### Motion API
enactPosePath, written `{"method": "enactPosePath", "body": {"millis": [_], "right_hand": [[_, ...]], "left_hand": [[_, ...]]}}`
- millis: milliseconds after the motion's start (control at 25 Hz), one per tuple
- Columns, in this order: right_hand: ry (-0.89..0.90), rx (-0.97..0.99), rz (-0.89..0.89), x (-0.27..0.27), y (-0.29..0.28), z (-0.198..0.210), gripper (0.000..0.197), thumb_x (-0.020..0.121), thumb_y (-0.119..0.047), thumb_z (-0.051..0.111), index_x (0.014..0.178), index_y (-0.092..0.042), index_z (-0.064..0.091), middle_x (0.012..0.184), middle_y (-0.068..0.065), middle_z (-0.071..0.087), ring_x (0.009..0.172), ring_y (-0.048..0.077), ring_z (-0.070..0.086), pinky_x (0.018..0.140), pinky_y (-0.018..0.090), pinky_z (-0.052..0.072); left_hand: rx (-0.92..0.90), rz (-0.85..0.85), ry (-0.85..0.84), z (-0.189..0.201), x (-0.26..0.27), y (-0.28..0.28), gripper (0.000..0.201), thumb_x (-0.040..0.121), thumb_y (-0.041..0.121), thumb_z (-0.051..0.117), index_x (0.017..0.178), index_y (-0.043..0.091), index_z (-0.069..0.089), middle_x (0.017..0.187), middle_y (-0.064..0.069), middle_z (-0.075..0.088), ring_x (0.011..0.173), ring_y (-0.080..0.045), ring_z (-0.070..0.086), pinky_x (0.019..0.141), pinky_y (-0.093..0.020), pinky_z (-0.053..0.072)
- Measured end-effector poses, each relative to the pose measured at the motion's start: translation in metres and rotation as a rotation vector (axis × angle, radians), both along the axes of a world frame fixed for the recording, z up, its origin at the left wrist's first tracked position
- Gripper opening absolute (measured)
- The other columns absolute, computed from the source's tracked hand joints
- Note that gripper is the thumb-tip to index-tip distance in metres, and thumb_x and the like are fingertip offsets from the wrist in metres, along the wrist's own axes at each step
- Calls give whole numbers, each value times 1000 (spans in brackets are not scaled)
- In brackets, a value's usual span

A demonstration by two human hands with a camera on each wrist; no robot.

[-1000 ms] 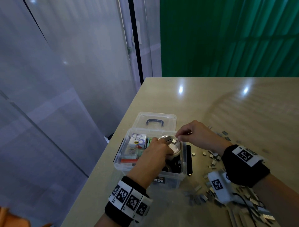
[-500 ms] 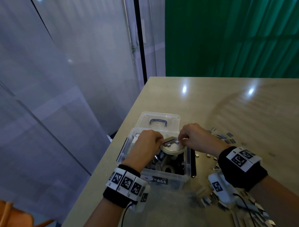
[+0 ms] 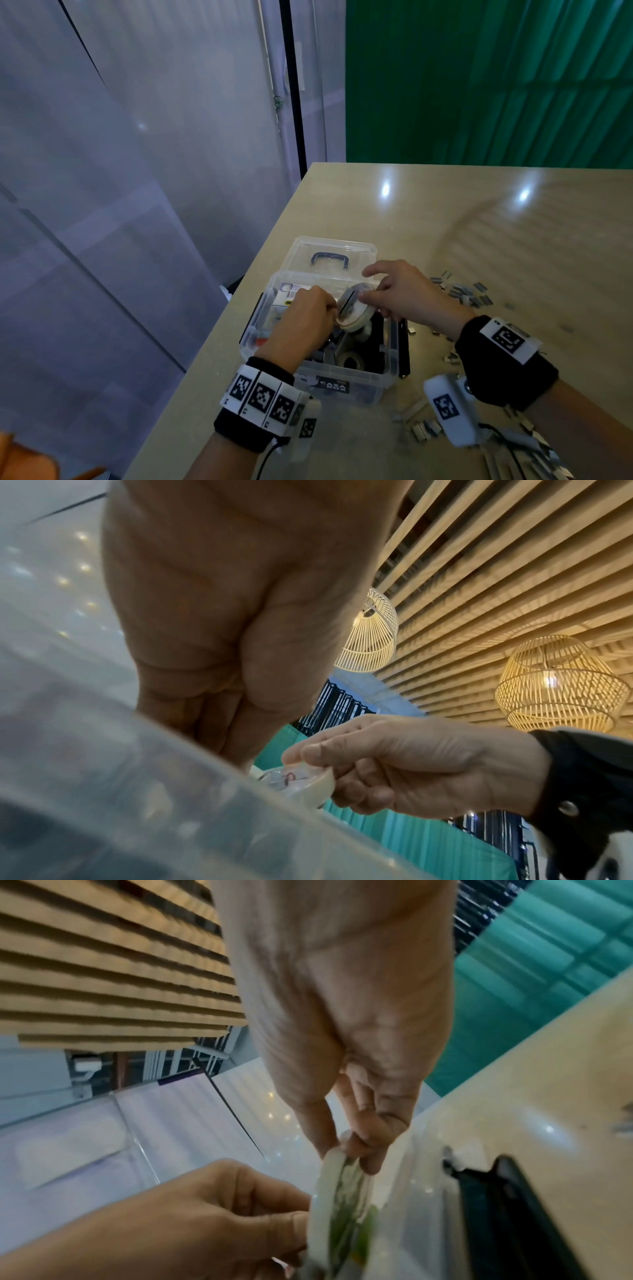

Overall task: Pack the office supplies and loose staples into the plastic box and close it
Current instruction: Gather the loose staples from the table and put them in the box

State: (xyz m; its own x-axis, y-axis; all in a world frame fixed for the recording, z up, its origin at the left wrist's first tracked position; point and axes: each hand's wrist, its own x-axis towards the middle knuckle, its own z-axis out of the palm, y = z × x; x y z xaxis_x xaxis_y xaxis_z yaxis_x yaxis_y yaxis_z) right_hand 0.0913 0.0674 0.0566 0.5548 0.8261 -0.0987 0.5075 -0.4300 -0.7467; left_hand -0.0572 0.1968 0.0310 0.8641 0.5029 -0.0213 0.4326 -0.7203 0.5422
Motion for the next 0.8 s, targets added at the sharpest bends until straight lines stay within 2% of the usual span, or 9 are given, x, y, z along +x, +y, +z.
{"method": "enactPosePath", "body": {"millis": [80,160,240,360,440,560,800], "right_hand": [[105,56,-21,-9,9,7,37,89,-21,74,122,-11,59,61,13,71,43,17,60,47,25,45],[33,81,7,-18,18,13,27,90,-17,72,113,-9,62,57,11,70,40,18,61,44,25,47],[-95,82,29,-27,28,18,19,89,-12,70,106,-7,65,53,10,68,39,19,63,45,32,55],[-226,107,29,-33,35,19,17,85,-14,72,101,-8,69,61,2,63,42,19,62,57,40,61],[-289,150,38,-32,35,20,20,81,-17,76,100,-10,72,65,-2,59,52,19,62,64,41,59],[-320,192,45,-30,33,21,22,79,-16,75,100,-11,73,61,-2,60,61,17,59,71,40,58],[-326,215,36,-28,29,21,21,81,-17,74,101,-13,74,62,-2,63,58,9,58,69,38,59]], "left_hand": [[-18,43,-23,1,-5,8,21,86,0,53,74,0,70,70,-13,68,64,-26,64,63,-39,53],[-28,108,-64,2,-8,17,22,84,-5,50,80,-3,72,72,-19,69,69,-32,67,67,-46,57],[-2,126,-76,1,-10,21,19,82,-6,51,75,-6,69,70,-23,66,66,-37,67,62,-50,57],[21,131,-74,2,-12,19,19,85,-4,54,74,-3,69,70,-21,66,62,-34,67,59,-48,58],[9,145,-69,0,-12,20,18,86,-3,55,75,-1,69,70,-21,67,63,-33,68,60,-46,59],[30,155,-52,-5,-9,23,17,84,-4,56,72,0,68,67,-20,65,60,-32,68,57,-46,59],[66,139,-1,-4,-7,24,15,87,0,59,89,0,73,76,-17,69,66,-28,69,66,-43,61]]}}
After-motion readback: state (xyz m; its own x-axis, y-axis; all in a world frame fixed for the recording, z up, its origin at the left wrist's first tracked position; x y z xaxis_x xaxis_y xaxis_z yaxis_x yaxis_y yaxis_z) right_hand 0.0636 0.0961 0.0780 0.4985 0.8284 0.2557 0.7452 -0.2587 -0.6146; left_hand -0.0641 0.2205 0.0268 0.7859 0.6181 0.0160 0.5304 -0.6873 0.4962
